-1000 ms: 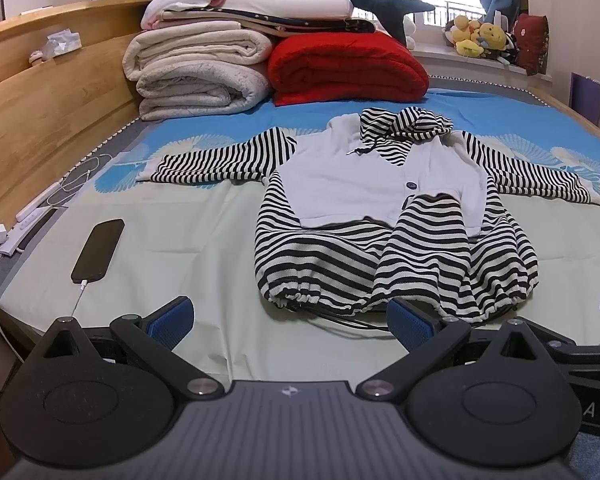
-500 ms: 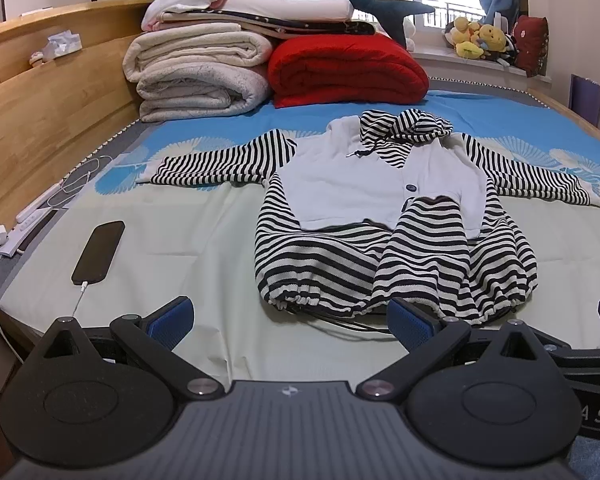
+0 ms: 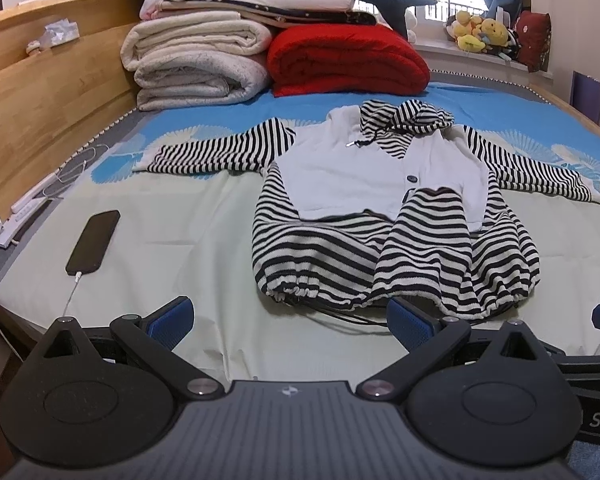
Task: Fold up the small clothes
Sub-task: 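Grasp the striped jacket hem with the right gripper while the left gripper approaches the hem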
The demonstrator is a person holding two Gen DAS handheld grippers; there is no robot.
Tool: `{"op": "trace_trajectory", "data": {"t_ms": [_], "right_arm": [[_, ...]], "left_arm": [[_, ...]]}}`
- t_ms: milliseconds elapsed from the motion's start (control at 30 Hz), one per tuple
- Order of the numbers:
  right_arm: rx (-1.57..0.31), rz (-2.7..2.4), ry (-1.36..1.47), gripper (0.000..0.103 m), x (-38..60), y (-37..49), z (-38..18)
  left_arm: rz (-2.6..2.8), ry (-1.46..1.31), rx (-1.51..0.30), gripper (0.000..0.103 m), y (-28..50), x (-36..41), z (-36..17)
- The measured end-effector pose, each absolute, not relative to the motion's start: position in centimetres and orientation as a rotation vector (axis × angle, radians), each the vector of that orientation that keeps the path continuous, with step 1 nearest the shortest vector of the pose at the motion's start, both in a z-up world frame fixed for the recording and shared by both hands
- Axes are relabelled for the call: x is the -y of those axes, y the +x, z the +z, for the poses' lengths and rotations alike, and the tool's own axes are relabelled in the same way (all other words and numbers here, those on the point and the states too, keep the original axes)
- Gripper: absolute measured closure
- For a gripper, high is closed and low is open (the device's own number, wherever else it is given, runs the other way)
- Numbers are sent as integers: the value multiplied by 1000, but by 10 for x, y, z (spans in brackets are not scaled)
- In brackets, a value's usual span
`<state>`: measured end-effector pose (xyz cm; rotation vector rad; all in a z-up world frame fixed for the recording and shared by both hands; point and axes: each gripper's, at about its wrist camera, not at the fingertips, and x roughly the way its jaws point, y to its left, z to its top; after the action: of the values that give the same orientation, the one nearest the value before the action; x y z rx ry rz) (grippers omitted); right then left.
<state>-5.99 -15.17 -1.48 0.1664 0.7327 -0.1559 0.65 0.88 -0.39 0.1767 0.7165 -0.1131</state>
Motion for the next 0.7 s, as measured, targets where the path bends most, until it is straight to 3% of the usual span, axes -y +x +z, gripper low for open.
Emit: {"op": "trace_trajectory", "data": {"t_ms": [200, 467, 700], "right_arm": [[-789, -193, 223, 1, 179, -44, -35], [-961, -388, 343, 1, 230, -23, -109], [-964, -395, 206, 1, 232, 21, -118]], "left_arm": [[-62, 147, -783, 0, 35, -27, -28], [29, 146, -928, 0, 81, -60, -83], [-50, 139, -912, 0, 132, -55, -107]]}}
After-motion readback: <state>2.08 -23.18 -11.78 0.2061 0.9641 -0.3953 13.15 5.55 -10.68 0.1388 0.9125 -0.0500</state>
